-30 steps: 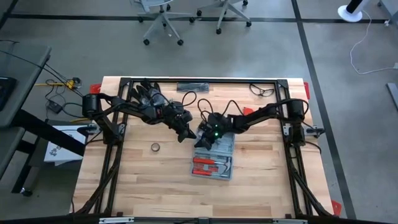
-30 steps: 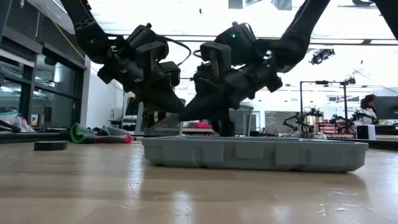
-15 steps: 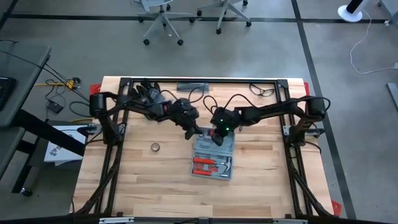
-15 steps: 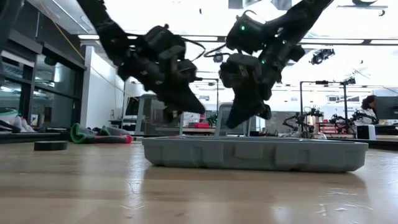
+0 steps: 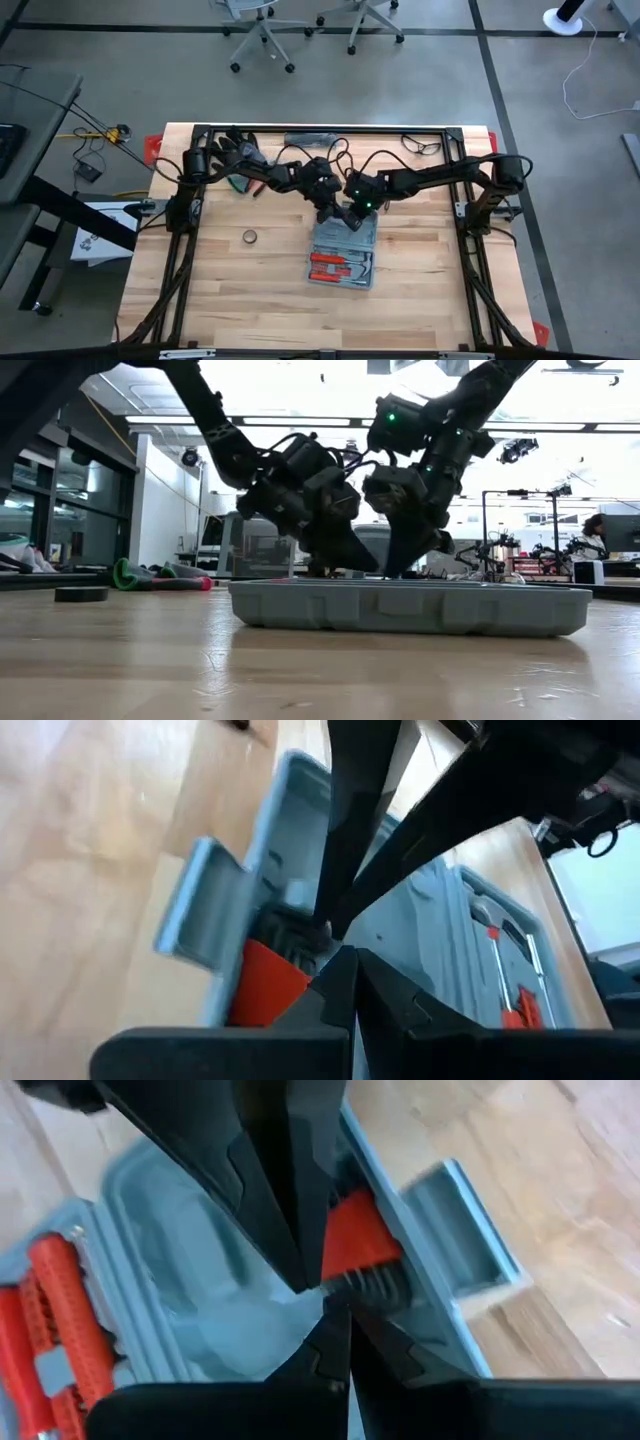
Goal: Prefit tool cases
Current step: Put the hex key set into the gray prefit tool case
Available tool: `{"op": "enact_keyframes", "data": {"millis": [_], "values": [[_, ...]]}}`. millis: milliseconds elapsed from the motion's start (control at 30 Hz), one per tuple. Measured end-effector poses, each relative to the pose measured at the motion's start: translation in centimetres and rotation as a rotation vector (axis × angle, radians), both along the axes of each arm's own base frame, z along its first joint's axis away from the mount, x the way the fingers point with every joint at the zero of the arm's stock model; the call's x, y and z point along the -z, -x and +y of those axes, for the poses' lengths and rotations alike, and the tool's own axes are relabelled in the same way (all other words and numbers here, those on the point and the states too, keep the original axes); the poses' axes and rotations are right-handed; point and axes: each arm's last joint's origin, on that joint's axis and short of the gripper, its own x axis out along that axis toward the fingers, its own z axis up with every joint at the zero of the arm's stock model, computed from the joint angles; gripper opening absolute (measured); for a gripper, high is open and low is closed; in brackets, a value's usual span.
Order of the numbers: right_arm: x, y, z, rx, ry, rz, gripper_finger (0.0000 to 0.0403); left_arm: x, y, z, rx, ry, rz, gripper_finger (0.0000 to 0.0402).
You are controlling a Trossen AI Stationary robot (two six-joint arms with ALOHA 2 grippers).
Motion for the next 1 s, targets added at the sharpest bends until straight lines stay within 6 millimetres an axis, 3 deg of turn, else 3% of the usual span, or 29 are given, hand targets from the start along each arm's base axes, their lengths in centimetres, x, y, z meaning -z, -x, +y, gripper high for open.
{"op": "enact_keyframes", "data": {"millis": [333, 700, 867, 1000], "values": [[1.5, -0.5, 1.4, -0.06, -0.042, 0.037, 0.0, 1.9, 0.2, 0.2, 0.001, -0.003, 0.105, 0.0], [-0.9, 0.1, 1.3, 0.013, 0.028, -0.013, 0.0, 2.2, 0.4, 0.2, -0.009, -0.01, 0.13, 0.0], [0.5, -0.5, 1.0, 0.002, 0.009, -0.001, 0.0, 2.3, 0.4, 0.2, -0.013, -0.012, 0.135, 0.0], [1.7, -1.1, 2.2, -0.03, -0.055, 0.0, 0.0, 2.4, 0.4, 0.2, -0.023, -0.012, 0.142, 0.0]]}}
